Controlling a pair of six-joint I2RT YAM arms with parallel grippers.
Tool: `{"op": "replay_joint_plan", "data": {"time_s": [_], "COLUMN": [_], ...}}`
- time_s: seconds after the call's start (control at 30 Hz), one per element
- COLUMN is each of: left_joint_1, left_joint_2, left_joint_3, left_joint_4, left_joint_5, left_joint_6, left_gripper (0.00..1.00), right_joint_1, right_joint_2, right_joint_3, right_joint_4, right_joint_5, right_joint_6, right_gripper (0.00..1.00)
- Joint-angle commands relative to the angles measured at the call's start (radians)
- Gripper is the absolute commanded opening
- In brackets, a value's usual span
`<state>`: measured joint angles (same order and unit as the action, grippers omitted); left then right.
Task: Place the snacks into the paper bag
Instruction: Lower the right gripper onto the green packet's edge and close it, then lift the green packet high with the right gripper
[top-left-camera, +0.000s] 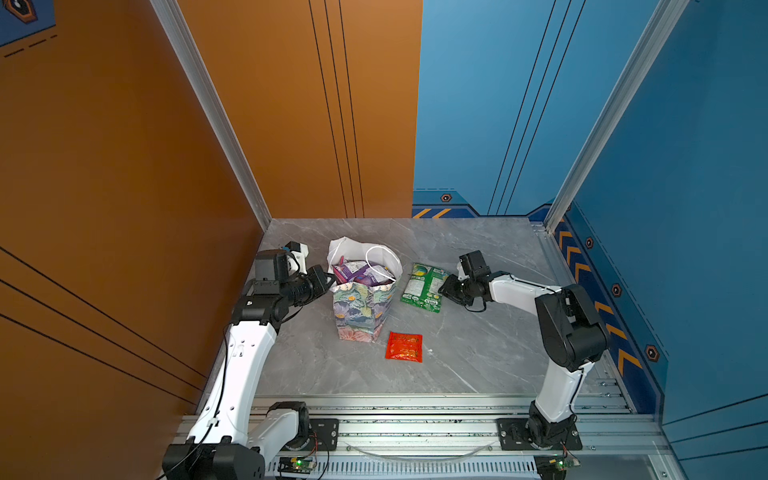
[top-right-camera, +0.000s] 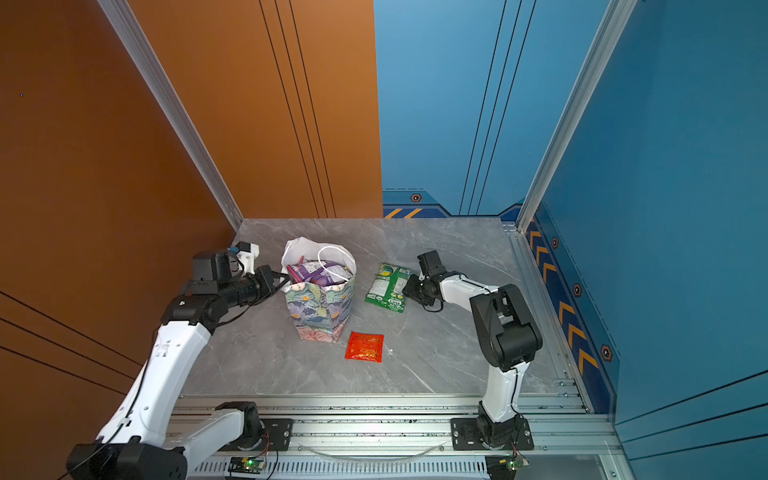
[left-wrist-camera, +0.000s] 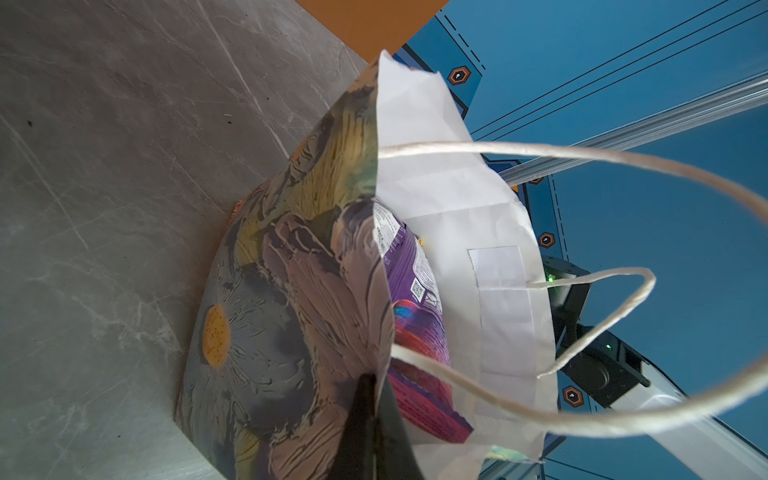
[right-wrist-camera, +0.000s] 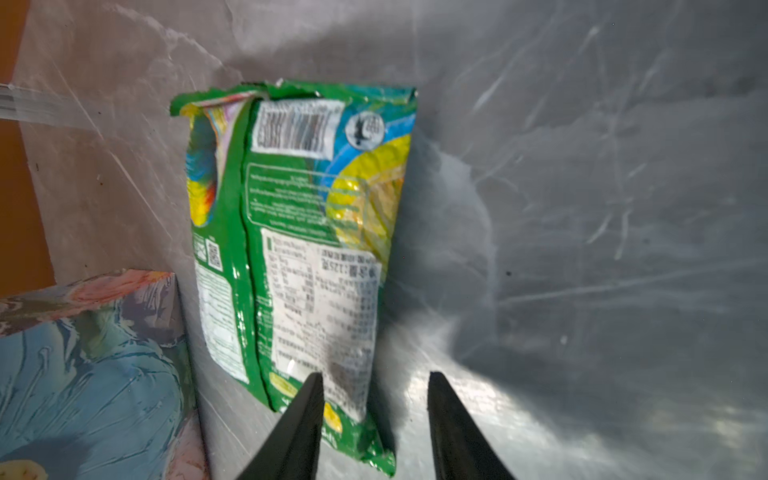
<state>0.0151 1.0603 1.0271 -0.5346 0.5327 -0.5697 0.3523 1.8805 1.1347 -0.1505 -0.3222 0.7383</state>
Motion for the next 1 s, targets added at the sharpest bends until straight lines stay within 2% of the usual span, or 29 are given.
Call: {"op": "replay_joint_plan", "data": {"time_s": [0.0, 0.27, 0.33, 0.47, 0.57, 0.8, 0.97], "left_joint_1": [0.005, 0.005, 0.003, 0.005, 0.004, 0.005, 0.005], "left_joint_2": [-0.012, -0.006, -0.006, -0.011, -0.01, -0.011, -0.011], "left_joint_3": [0.012, 0.018, 0.018, 0.015, 0.014, 0.014, 0.014], "left_joint_4": [-0.001, -0.001, -0.001, 0.0, -0.001, -0.001, -0.001], "left_joint_5": [0.016, 0.02, 0.02, 0.02, 0.021, 0.018, 0.022], "left_joint_6": [0.009, 0.011, 0.011, 0.01, 0.01, 0.013, 0.015], "left_gripper": [0.0, 0.0, 0.0, 0.0, 0.0, 0.0, 0.0], "right_joint_1": [-0.001, -0.005, -0.009, -0.014, -0.012, 0.001, 0.037], "right_joint_2": [0.056, 0.14, 0.148, 0.127, 0.081, -0.097, -0.225], "right_joint_3": [0.045, 0.088, 0.089, 0.099, 0.108, 0.139, 0.25], "right_joint_4": [0.053, 0.098, 0.114, 0.109, 0.072, -0.029, -0.153], "right_joint_5": [-0.034, -0.027, -0.028, -0.023, 0.001, 0.043, 0.129], "right_joint_6": [0.041, 0.1, 0.111, 0.109, 0.079, 0.034, -0.034], "right_gripper": [0.44, 0.43, 0.34, 0.09, 0.01, 0.0, 0.0]}}
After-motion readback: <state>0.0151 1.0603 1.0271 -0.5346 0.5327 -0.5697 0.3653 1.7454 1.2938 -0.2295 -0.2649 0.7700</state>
